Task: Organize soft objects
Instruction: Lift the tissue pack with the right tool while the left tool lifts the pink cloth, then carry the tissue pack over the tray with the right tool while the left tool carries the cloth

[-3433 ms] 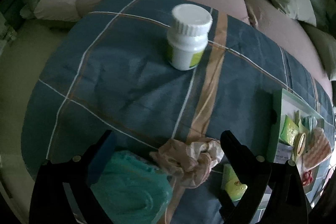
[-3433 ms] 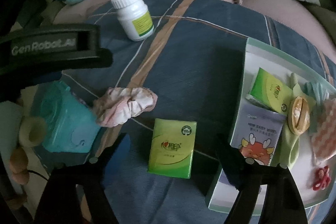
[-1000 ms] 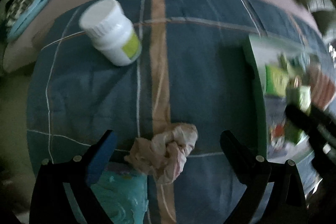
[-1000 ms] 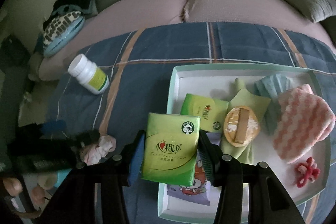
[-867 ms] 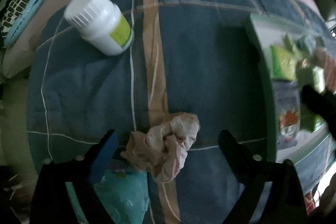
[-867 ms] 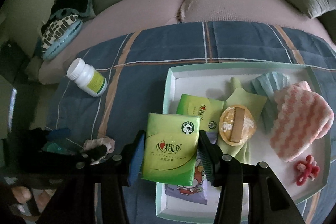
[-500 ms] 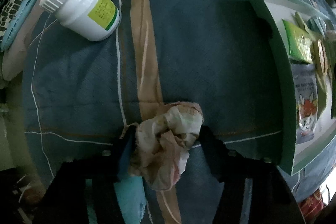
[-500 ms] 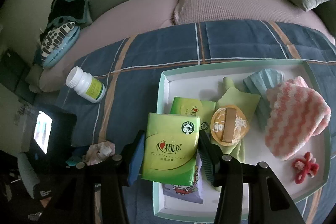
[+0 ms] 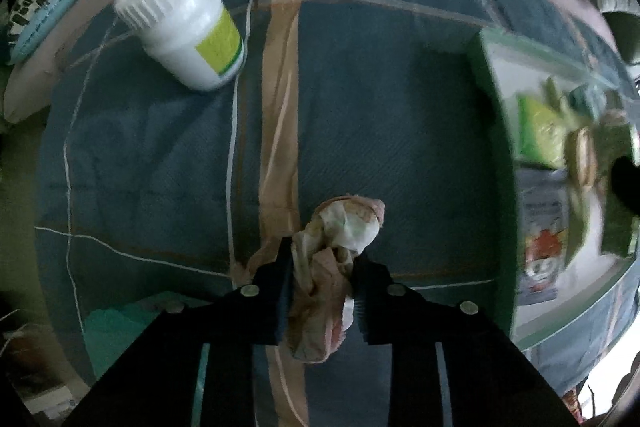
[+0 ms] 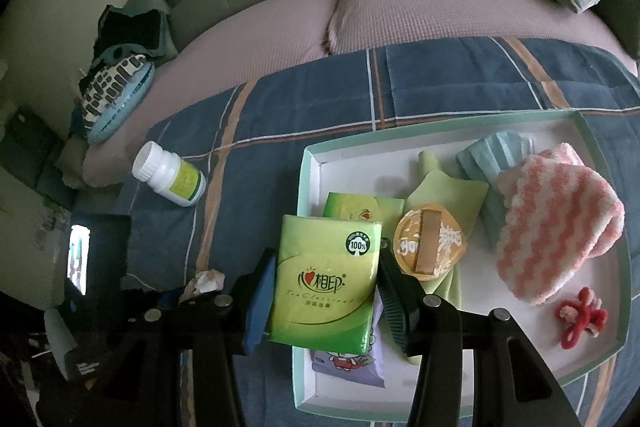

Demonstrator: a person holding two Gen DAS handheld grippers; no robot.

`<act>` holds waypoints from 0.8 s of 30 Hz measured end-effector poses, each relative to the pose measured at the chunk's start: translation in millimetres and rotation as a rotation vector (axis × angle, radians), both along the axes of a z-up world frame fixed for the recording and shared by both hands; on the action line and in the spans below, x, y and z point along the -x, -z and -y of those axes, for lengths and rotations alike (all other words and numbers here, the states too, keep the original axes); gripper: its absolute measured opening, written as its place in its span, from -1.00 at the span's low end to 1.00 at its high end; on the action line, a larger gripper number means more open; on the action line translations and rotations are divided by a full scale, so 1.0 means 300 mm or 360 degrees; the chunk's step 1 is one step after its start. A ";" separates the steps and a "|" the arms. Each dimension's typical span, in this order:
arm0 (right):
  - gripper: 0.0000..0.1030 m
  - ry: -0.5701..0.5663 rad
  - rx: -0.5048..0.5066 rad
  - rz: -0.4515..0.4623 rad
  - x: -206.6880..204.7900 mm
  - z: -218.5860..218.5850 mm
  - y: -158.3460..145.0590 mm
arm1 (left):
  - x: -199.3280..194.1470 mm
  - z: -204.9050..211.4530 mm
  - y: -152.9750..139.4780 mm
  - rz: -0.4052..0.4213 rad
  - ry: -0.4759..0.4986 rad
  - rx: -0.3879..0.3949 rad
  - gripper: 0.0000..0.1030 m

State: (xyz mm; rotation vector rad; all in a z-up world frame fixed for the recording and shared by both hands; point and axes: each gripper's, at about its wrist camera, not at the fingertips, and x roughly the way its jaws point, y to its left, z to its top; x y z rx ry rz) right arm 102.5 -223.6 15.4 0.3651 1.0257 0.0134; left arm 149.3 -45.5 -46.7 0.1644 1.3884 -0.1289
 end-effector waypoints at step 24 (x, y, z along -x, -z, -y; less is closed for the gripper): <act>0.01 0.0605 0.0102 0.0313 0.259 0.411 -0.241 | 0.092 0.444 -0.445 0.0515 0.0216 0.0569 -0.48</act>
